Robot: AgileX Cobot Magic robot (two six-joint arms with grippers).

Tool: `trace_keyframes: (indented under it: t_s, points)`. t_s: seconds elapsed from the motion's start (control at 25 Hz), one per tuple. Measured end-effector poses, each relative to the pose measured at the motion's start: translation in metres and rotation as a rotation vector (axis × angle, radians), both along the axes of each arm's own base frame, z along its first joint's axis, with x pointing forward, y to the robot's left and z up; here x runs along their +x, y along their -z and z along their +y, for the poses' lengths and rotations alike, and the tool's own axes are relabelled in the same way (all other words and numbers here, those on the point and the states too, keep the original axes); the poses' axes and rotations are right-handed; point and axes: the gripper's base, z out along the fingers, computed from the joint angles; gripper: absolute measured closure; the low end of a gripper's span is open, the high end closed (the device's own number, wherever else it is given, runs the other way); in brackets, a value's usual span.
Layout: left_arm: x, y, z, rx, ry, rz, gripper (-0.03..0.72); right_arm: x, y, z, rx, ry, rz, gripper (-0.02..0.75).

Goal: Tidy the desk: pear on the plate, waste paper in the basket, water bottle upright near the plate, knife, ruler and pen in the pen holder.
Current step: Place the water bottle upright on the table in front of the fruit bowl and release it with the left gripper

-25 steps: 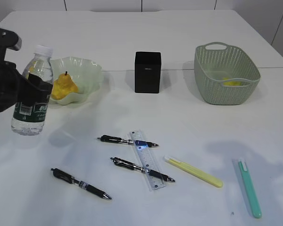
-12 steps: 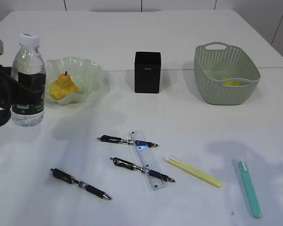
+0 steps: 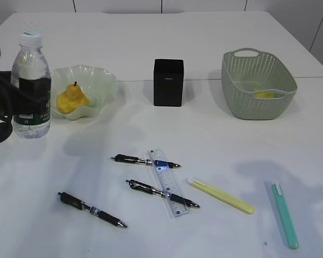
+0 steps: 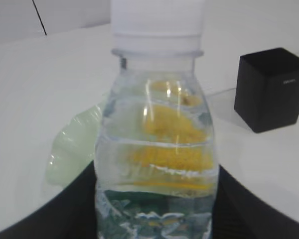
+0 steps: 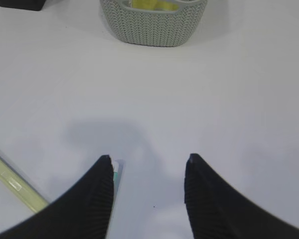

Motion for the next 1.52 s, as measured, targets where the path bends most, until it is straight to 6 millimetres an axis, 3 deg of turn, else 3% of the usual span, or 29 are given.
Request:
trace_keyframes:
  t_s: [0.2,0.56,0.88,1.52]
  points:
    - [0.006,-0.003,-0.001,-0.020,-0.007,-0.118,0.300,0.000,0.000,0.000,0.000,0.000,0.000,0.387]
    - [0.008,0.015,0.000,-0.105,-0.027,-0.227,0.300,0.000,0.000,0.000,-0.006,-0.003,0.000,0.386]
    - [0.007,0.052,0.000,-0.144,-0.040,-0.112,0.300,0.000,0.000,0.000,-0.008,-0.003,0.000,0.387]
    - [0.017,0.085,-0.006,-0.112,-0.002,-0.026,0.301,0.000,0.000,0.000,-0.008,-0.003,0.000,0.387]
